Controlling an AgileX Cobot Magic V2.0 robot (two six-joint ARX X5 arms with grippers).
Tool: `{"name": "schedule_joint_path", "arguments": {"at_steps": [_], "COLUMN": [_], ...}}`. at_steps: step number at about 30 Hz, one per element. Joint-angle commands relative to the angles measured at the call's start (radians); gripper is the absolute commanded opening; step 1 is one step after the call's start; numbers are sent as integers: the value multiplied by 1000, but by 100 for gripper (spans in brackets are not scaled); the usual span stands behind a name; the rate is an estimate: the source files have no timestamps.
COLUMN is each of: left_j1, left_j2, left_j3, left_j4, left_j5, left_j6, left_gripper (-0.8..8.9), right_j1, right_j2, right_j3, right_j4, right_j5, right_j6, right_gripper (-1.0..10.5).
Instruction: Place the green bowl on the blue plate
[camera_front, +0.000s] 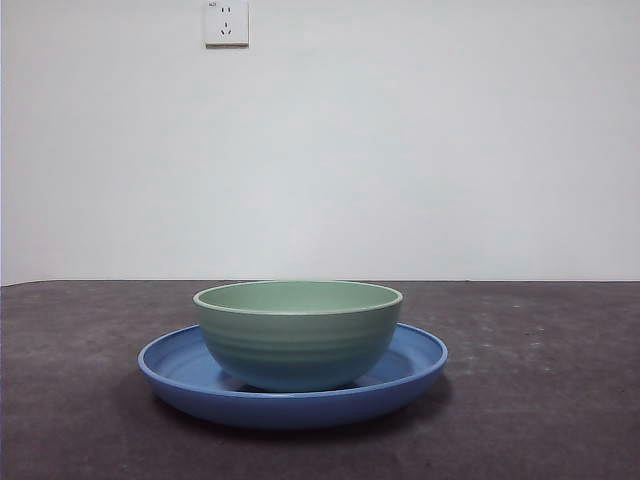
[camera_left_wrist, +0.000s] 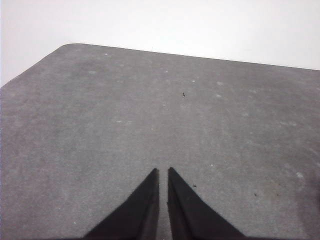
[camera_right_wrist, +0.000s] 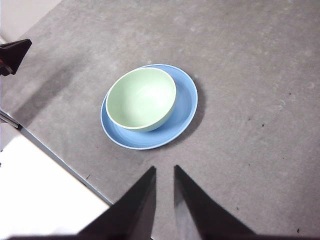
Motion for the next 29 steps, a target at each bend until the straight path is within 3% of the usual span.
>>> {"name": "schedule_joint_path", "arguments": {"at_steps": [1,20,22,25,29], "left_j1": [-1,-1,-1,-1,-1], "left_j2": [-2,-2,-2,-2,-2], "left_j3": [-21,-21,-21,-21,-21], "left_j4": [-8,-8,-8,-8,-8], "left_j5": [-3,-3,-3,-3,-3], "left_j6": [5,5,5,5,5], "left_gripper": [29,29,29,29,29], "right_j1": [5,-16,-46,-104,-177], "right_j2": [5,-5,-31,-101,-218], "right_j3": [16,3,-32,-158,-430], "right_j4": [9,10,35,227,664], "right_j5": [-2,-3,3,21,90], "right_j6": [-5,-5,-60,-110,-69], "right_gripper": [52,52,52,52,52]}}
